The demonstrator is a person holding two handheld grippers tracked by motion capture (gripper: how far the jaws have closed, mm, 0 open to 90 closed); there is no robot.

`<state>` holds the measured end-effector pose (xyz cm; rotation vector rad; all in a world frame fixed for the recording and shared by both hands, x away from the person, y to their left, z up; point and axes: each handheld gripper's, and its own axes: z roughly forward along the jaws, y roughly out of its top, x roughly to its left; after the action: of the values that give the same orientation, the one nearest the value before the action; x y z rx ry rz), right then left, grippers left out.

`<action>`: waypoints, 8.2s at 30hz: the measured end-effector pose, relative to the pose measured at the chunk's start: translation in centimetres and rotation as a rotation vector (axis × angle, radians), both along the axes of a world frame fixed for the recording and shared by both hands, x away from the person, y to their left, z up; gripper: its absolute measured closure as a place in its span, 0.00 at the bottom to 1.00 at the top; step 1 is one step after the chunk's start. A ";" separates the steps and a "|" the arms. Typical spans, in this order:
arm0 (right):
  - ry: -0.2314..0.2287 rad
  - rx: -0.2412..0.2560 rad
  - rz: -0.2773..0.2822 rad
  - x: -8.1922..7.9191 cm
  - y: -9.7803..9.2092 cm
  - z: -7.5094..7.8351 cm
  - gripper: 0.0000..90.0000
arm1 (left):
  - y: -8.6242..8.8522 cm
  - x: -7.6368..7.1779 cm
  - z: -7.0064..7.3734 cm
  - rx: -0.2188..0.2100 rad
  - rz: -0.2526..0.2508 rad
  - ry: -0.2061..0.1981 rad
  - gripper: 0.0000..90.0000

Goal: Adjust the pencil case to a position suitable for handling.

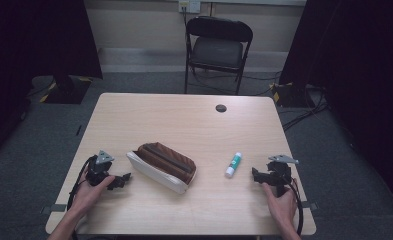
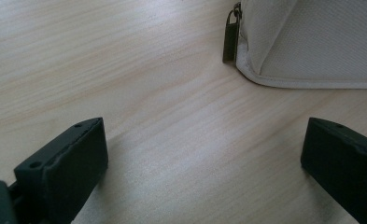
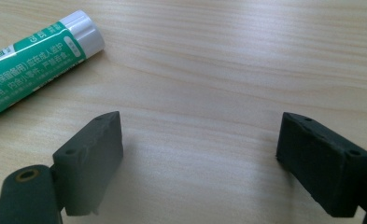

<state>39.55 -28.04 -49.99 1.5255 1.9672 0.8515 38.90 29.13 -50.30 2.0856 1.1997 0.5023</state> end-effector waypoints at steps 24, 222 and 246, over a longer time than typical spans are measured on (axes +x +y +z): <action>-0.003 0.002 -0.004 -1.0 -0.2 0.0 0.16 | -1.5 -3.5 4.5 -0.113 -0.099 -0.108 0.33; -0.015 0.013 0.200 -1.5 0.4 0.1 0.27 | -5.0 -1.7 4.9 -0.249 -0.193 -0.110 0.56; -0.015 0.012 0.197 -1.5 0.4 0.1 0.27 | -0.4 -1.7 3.3 -0.196 -0.097 -0.046 0.29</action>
<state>38.07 -27.61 -49.93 1.3434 2.1300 0.9529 37.24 28.76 -47.05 1.9439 1.0709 0.3703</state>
